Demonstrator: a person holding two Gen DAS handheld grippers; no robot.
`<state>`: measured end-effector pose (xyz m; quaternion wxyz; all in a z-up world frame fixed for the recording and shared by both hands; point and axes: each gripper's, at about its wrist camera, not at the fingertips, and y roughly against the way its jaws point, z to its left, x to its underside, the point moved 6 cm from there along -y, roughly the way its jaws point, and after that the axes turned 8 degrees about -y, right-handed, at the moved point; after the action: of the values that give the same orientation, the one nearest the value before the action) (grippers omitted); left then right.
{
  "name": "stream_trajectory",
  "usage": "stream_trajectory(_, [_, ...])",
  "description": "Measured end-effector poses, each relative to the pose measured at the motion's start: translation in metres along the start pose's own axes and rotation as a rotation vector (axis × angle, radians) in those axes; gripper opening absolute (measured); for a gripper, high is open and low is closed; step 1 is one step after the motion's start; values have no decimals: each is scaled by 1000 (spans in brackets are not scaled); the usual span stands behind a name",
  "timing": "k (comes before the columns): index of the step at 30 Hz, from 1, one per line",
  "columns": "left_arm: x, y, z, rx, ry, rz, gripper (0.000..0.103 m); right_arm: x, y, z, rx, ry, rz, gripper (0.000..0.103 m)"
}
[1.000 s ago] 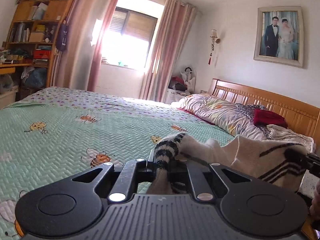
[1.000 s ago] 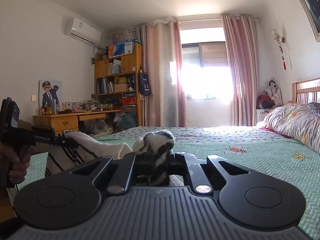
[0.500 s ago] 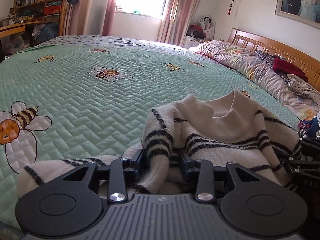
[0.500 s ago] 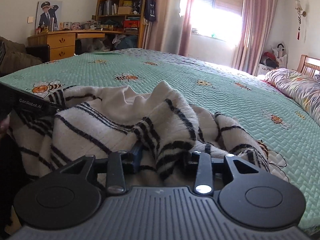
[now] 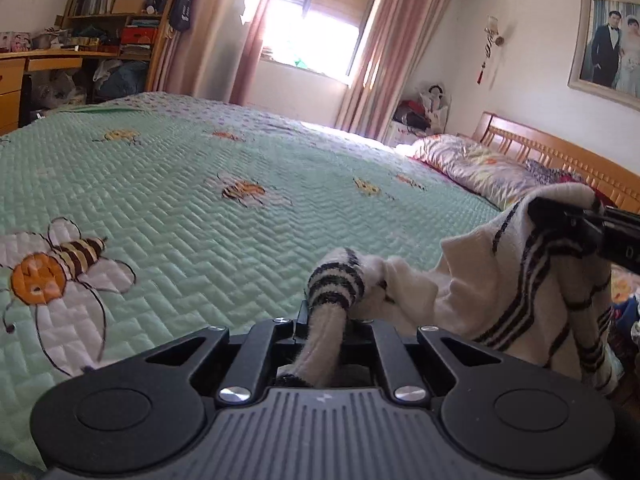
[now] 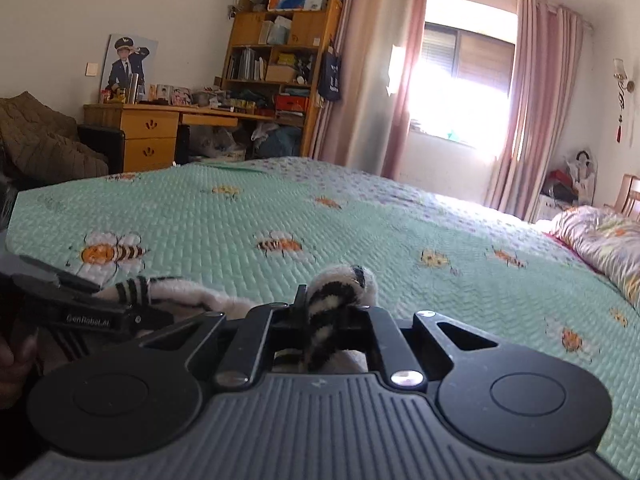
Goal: Fold clothes
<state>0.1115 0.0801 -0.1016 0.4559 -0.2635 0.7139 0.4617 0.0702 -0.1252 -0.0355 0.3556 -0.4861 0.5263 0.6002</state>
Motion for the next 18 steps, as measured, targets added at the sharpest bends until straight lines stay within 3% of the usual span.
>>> stream_trajectory(4, [-53, 16, 30, -50, 7, -106, 8, -81, -24, -6, -15, 36, -121, 10])
stream_trajectory(8, [-120, 55, 57, -137, 10, -297, 9, -170, -34, -15, -43, -2, -276, 10])
stream_trajectory(9, [-135, 66, 63, -160, 13, -342, 11, -181, -37, -16, -65, -26, -286, 13])
stream_trajectory(10, [-134, 65, 68, -180, 17, -330, 16, -187, -44, -18, -84, -52, -276, 24])
stream_trajectory(11, [-134, 64, 73, -200, 21, -317, 20, -185, -51, -19, -92, -72, -249, 37])
stream_trajectory(12, [-133, 63, 78, -220, 27, -302, 26, -173, -61, -21, -78, -89, -202, 68])
stream_trajectory(13, [-119, 55, 82, -240, 43, -244, 28, -161, -71, -23, -63, -104, -157, 81])
stream_trajectory(16, [-65, 34, 88, -260, 104, -74, 28, -104, -75, -26, -5, -75, -90, 80])
stream_trajectory(18, [-29, 30, 89, -250, 152, -8, 28, -59, -67, -30, 39, -48, -38, 80])
